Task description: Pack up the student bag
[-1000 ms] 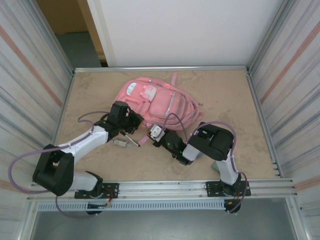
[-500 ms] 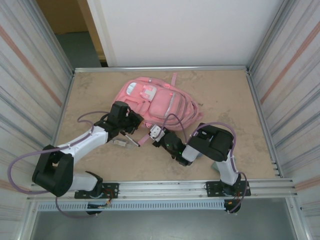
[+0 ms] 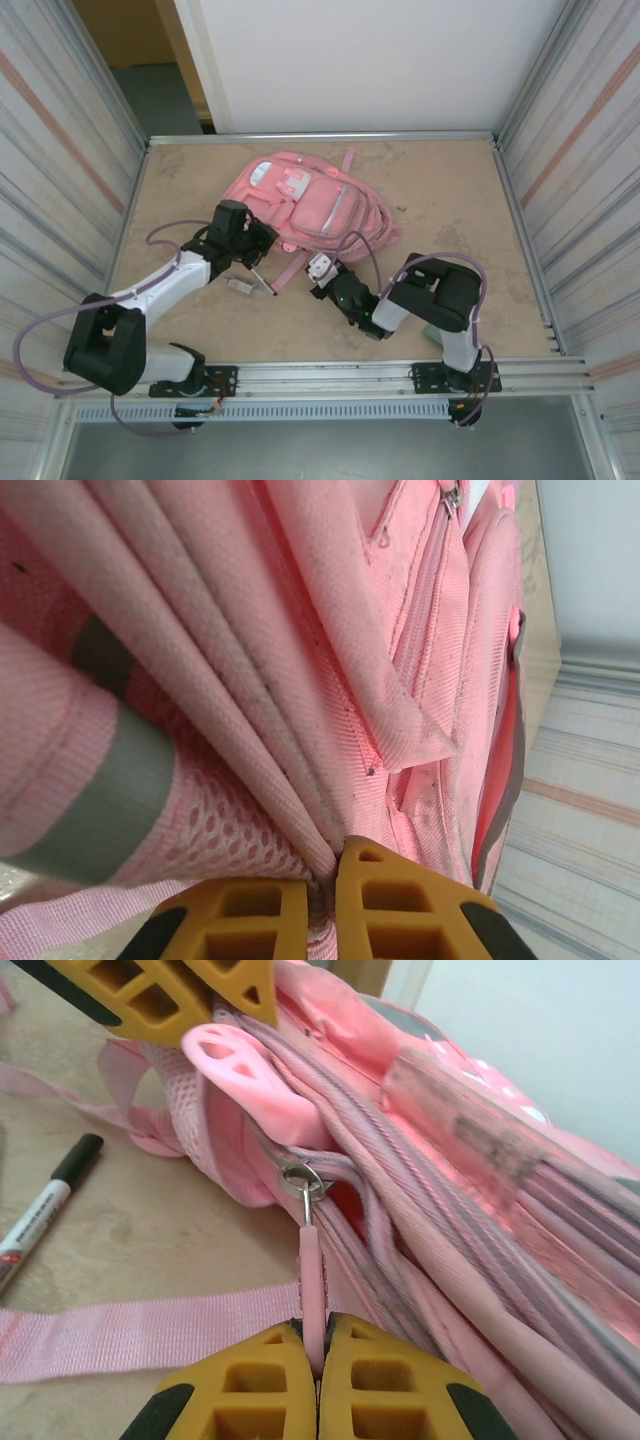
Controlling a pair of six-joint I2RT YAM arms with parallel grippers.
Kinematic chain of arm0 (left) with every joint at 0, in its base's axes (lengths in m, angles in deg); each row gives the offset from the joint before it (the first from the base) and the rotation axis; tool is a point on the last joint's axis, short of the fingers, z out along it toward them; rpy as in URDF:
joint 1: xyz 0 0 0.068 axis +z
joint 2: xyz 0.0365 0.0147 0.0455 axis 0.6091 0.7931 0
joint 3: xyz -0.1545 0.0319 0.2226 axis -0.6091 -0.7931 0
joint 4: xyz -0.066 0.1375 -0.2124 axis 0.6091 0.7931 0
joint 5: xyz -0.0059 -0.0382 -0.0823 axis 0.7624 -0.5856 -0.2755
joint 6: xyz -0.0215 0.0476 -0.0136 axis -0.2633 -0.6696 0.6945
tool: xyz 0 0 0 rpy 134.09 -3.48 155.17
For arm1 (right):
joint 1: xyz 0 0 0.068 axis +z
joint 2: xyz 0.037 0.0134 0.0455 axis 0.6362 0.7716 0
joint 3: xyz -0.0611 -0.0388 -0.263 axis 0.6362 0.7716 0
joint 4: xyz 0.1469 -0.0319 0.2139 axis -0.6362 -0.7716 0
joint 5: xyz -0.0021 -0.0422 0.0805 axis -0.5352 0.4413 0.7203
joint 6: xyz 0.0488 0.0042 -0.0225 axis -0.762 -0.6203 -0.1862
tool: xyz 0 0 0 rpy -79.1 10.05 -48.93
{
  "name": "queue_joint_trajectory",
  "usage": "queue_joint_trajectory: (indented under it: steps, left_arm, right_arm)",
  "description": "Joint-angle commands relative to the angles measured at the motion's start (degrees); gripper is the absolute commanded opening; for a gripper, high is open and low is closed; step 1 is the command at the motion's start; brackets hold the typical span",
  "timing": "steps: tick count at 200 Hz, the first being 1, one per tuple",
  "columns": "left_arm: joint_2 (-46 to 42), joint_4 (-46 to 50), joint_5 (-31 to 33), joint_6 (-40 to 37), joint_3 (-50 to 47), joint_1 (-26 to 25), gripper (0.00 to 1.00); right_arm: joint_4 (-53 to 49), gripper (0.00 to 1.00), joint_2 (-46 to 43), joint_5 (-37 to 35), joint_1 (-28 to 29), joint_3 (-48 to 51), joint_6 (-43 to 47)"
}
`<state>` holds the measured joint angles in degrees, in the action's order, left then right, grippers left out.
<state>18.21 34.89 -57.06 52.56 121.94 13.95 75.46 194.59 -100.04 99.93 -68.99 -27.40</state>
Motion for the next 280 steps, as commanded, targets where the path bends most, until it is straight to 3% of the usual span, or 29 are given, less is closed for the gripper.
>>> queue_joint_trajectory:
  steps: [1,41,54,78,114,139,186,210,244,255,280]
  left_arm:
    - [0.54,-1.16,2.07,-3.60,2.25,1.62,0.00]
    - [4.50,-2.33,-2.25,-8.05,3.99,5.51,0.00]
    - [6.76,0.42,-5.01,-12.26,6.86,6.64,0.00]
    - [10.20,3.98,-4.60,-16.87,10.72,6.98,0.00]
    - [13.37,2.07,-4.25,-16.75,10.25,8.27,0.00]
    - [16.04,-0.25,-6.44,-15.90,10.11,10.49,0.00]
    - [21.73,6.18,-11.40,-25.17,17.15,13.82,0.00]
    - [23.33,9.62,-9.32,-28.07,20.14,13.90,0.00]
    - [25.36,10.06,-11.99,-25.70,21.06,14.31,0.00]
    - [24.32,6.93,-13.01,-23.12,18.28,14.08,0.09]
    - [20.96,0.11,-14.28,-17.48,11.88,13.14,0.13]
  right_arm:
    - [-0.58,0.00,-4.27,-4.29,-0.70,2.21,-4.57]
    - [-9.22,0.00,-10.07,-1.05,-2.76,5.76,-9.96]
    - [-13.48,0.00,-12.31,1.18,-3.77,6.15,-12.07]
    - [-23.42,0.00,-16.62,6.09,-5.43,5.79,-14.67]
    - [-39.23,0.00,-20.82,20.16,-10.87,3.19,-20.34]
    - [-43.73,0.00,-22.22,23.46,-13.25,3.66,-23.60]
    - [-51.44,0.00,-26.99,25.80,-16.15,3.75,-22.27]
    - [-52.34,0.00,-27.30,28.25,-17.96,3.99,-22.17]
    - [-54.93,0.00,-27.75,30.18,-18.55,2.25,-22.53]
    - [-55.96,0.00,-27.54,30.48,-17.97,1.18,-21.80]
    - [-58.52,0.00,-26.07,27.72,-13.81,-1.95,-18.62]
